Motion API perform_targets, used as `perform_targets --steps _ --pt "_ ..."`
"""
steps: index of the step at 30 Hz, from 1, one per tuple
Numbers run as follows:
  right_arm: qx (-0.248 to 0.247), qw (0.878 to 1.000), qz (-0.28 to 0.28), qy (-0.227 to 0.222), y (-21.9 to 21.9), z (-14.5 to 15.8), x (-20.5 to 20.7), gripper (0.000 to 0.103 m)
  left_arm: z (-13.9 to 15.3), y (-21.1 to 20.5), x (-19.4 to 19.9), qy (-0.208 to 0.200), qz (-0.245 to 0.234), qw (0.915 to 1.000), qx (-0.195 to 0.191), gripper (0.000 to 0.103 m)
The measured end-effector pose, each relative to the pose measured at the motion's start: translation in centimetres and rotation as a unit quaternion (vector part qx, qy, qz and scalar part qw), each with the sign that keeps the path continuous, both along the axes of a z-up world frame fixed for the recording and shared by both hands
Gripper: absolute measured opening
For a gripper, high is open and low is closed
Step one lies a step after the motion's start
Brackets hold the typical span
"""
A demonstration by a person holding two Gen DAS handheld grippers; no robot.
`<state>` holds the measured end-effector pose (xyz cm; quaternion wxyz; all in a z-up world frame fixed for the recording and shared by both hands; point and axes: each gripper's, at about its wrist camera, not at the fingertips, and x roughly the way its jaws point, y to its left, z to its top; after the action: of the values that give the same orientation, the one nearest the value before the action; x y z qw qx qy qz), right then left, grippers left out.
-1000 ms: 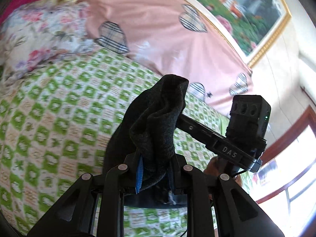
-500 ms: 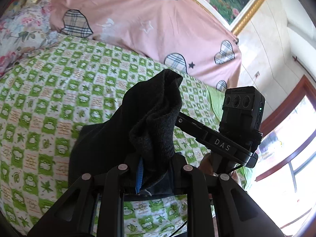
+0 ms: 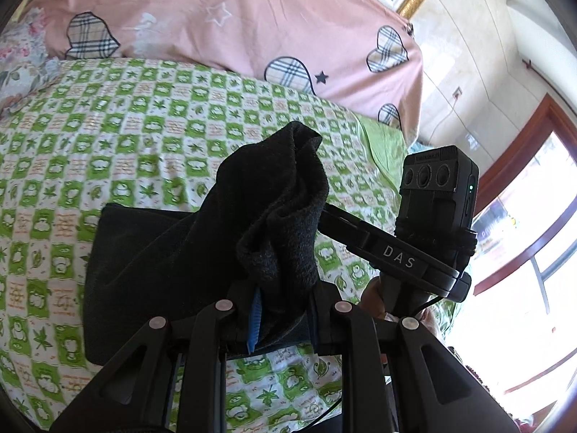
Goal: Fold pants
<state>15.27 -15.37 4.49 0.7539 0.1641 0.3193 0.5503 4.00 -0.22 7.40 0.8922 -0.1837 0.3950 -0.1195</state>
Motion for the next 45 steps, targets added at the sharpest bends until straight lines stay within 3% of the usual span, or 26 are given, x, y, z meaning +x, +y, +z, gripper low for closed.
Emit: perform_targets --steps 11,23,26,27,28,37,45 --pt "-0.015 0.998 -0.042 0.039 -3.3 -3.8 0.7 0.02 -3.5 -3.2 2.2 0.023 -0.041 0.9987 0.021 0.02" --pt "-0.092 0.983 -0.146 0.067 -7.2 -6.1 -0.5 0.022 -7.1 -5.0 3.1 0.048 -0.081 0.9954 0.019 0.031" --pt "-0.086 0.978 -0.176 0.074 -8.7 -6.1 -1.3 0.04 -7.2 -4.8 2.8 0.048 -0.085 0.9951 0.013 0.035" --pt "-0.082 0.976 -0.19 0.075 -9.3 -6.0 -1.6 0.057 -7.1 -4.7 2.8 0.048 -0.088 0.9949 0.009 0.043" --pt "-0.08 0.974 -0.2 0.075 -9.8 -5.9 -1.8 0.065 -7.1 -4.6 2.7 0.049 -0.092 0.9946 0.0 0.047" --pt "-0.085 0.967 -0.228 0.073 -9.7 -4.4 -3.3 0.07 -6.2 -3.1 0.9 0.05 -0.088 0.9945 -0.024 0.052" --pt "-0.111 0.962 -0.244 0.053 -7.4 -2.7 -4.4 0.073 -4.3 0.4 -1.0 0.026 -0.042 0.9986 -0.017 0.058"
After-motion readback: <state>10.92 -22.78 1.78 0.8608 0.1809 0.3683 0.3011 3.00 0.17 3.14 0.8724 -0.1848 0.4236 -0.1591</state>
